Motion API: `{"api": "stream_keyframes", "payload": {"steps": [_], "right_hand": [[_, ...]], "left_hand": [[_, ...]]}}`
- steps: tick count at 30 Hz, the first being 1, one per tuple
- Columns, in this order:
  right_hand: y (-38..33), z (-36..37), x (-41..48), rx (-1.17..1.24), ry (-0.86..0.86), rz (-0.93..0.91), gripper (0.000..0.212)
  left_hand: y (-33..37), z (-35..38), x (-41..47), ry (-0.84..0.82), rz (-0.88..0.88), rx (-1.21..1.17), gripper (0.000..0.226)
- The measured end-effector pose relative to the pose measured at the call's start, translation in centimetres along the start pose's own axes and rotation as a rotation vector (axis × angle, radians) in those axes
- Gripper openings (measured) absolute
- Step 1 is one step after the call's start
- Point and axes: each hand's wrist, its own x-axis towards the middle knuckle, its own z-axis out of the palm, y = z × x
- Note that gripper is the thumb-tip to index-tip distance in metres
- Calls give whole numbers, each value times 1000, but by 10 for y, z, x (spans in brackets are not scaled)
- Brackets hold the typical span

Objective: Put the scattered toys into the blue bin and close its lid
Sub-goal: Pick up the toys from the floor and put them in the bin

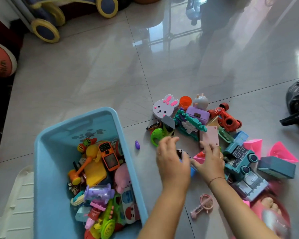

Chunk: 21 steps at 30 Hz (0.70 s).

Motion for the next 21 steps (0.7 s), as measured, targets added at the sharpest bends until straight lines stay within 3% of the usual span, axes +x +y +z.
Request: {"api": "stream_keyframes", "payload": {"steps": [4,10,12,15,17,19,21], "right_hand": [[24,2,7,-142,-48,-44,66],[36,14,6,-146,-59,-50,60],[39,17,6,-108,-61,-9,57],[38,22,5,-11,-4,57,49],[38,24,2,76,27,108,43],[36,22,-1,188,63,161,39],[29,14,-5,293,131,204,38]], "left_hand": [[-37,65,-13,-463,-150,362,64],[-71,79,-19,-767,50,758,52],[-79,75,-16,-777,212,830,41],[-85,68,-11,-829,253,862,39],[-81,62,-12,-873,88,793,27],[-79,60,-13,-775,-193,605,21],[-63,51,-13,-592,-351,327,9]]}}
